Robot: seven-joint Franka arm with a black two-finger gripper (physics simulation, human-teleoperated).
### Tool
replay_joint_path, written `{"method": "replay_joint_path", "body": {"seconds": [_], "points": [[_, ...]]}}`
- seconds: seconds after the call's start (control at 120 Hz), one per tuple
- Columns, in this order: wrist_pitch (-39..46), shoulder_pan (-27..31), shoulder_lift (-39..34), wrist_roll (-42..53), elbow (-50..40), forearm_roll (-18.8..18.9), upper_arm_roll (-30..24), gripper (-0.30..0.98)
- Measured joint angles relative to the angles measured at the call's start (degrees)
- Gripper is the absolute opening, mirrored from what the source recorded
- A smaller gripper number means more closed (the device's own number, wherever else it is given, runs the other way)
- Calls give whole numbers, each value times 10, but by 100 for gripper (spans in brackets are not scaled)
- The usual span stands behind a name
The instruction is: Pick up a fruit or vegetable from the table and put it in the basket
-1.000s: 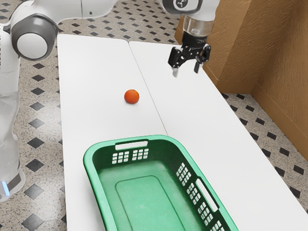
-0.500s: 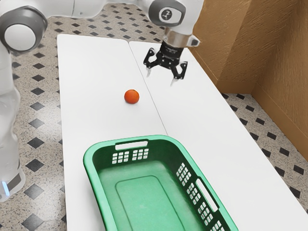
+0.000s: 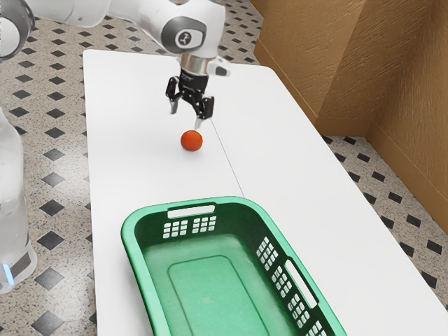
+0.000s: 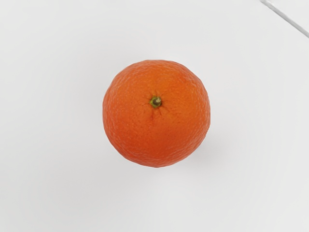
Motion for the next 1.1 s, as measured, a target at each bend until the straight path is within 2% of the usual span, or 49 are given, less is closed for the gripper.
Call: {"method": "replay_joint_path", "body": {"seconds": [0.15,0.458,1.1], "points": [[22,27,6,72,0,-2,3,69],[52,31,53,173,1,-6,4,68],[120,33,127,278,4,-27,4,67]]}}
